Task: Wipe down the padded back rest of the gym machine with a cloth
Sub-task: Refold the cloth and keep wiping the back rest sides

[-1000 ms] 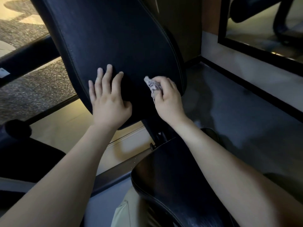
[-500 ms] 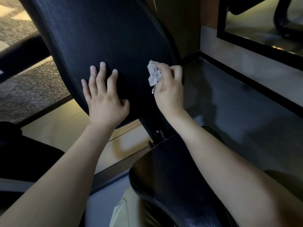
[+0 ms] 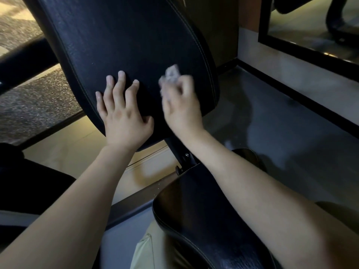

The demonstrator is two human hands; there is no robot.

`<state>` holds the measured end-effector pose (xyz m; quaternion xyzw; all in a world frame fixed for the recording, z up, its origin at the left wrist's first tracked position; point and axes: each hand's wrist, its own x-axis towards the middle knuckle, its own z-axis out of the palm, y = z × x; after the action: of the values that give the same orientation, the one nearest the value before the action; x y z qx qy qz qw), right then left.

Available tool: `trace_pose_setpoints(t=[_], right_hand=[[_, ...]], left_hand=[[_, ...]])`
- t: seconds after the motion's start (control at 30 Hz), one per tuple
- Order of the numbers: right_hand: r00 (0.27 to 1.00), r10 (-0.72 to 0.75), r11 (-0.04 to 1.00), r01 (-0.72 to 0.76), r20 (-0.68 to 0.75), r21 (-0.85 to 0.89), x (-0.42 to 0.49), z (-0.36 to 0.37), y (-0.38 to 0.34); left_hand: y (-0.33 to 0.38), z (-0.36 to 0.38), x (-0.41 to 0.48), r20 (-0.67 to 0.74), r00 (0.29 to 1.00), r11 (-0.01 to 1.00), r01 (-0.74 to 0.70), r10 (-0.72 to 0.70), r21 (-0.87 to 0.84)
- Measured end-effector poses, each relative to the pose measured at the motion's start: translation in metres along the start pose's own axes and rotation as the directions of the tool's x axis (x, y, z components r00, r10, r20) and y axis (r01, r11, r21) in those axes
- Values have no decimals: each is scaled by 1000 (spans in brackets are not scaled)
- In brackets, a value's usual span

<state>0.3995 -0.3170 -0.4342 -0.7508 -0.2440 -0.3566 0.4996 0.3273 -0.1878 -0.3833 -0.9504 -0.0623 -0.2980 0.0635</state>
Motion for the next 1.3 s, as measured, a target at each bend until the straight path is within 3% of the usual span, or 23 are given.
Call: trace_pose_setpoints(t=[0.07,0.13,0.27,0.53,0.57,0.63,0.7,0.73,0.77,0.83,0.9,0.97,1.03,1.07,1.1,1.2,1.27,1.3], right_hand=[[968,-166,986,167,187,13,-5,-3,4],[951,-203,979,202,234,26,6,-15,12],[996,-66,996,69,62,-53,26,-26,15],[991,109,994,-109,-75,6,28,-15,-5],[996,66,998,-65,-60,11,25,-10,-10],[989,-98,995,95,110,29,19,-3,-14],[908,-324,933,353,265,-68,24,-11,-6],[889,-375,908,409,263,-92,32,-15,0],[908,-349,915,383,233,-123,44,-23,4],[983,-162,974,174,92,-142,66,-35,10],[997,-82,976,80,-5,-205,71,-26,5],[974,-185,955,210,132,-211,56,-13,-10],[860,-419,865,476,291,-160,39,-7,-10],[815,-494,806,560,302,-194,40,-8,-3],[821,-505,780,567,267,-267,50,-13,3],[972,-204,930,230,116,-287,91,-28,6],[995,-84,919,101,61,-381,99,-22,-6],[994,-98,928,111,54,-356,95,-16,-12]], left_hand=[[-1,-1,-1,-15,1000,1000,-8,8,-25],[-2,-2,-1,-15,1000,1000,-16,16,-24],[-1,-2,-1,-10,1000,1000,-11,11,-16],[-3,-4,0,1,1000,1000,-11,11,-18],[-3,-3,-1,-5,1000,999,-7,7,-32],[-3,-4,-1,-26,1000,998,-1,-1,-59],[-4,-4,-2,-37,999,998,1,-4,-66],[-4,-5,-2,-31,1000,998,-2,0,-64],[-5,-5,-2,-21,1000,998,-6,5,-61],[-5,-5,-1,-9,1000,998,-5,5,-55],[-6,-4,-1,-10,1000,999,-5,5,-43],[-6,-4,-1,-13,1000,999,-13,12,-40],[-8,-4,-1,-17,1000,999,-15,14,-46],[-9,-5,-1,-13,1000,999,-17,16,-45],[-9,-5,-1,-7,1000,999,-21,21,-38],[-11,-8,-1,7,999,999,-36,36,-16],[-11,-10,-1,10,999,999,-33,33,-13],[-11,-10,-1,11,999,999,-31,32,-13]])
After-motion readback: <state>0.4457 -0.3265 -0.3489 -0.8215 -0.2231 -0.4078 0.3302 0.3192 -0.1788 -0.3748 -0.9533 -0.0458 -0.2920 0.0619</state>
